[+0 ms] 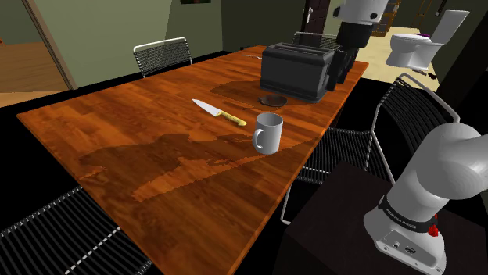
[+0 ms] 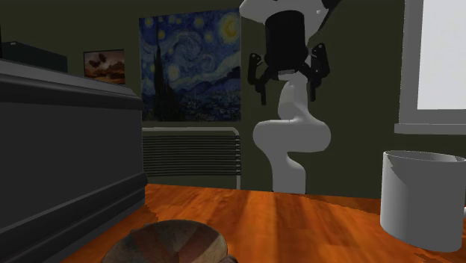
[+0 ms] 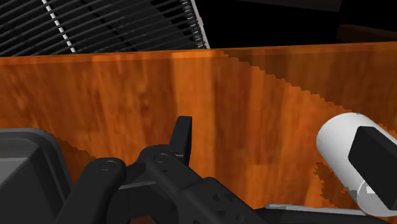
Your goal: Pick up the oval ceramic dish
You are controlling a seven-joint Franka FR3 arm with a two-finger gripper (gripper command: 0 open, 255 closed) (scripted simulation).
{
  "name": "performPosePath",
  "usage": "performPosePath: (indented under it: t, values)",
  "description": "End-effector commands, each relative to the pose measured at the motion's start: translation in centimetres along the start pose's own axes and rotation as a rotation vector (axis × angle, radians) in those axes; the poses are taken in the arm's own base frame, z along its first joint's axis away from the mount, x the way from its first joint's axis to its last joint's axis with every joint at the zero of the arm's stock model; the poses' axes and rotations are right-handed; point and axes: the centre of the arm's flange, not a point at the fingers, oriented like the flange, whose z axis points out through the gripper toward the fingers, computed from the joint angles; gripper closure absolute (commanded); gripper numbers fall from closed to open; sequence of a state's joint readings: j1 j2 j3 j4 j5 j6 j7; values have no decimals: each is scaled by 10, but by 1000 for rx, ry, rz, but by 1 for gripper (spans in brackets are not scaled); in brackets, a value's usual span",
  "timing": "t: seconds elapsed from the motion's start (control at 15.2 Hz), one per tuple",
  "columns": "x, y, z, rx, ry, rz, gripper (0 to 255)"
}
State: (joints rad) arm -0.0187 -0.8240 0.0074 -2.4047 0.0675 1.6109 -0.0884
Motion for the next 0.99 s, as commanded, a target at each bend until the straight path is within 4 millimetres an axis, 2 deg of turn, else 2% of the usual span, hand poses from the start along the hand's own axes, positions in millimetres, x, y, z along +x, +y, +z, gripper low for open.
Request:
performPosePath:
  t: [0.0,0.92]
  values:
    - [0,0,0,0,0,0,0]
    - [199,7,55,-89,-146,60,0]
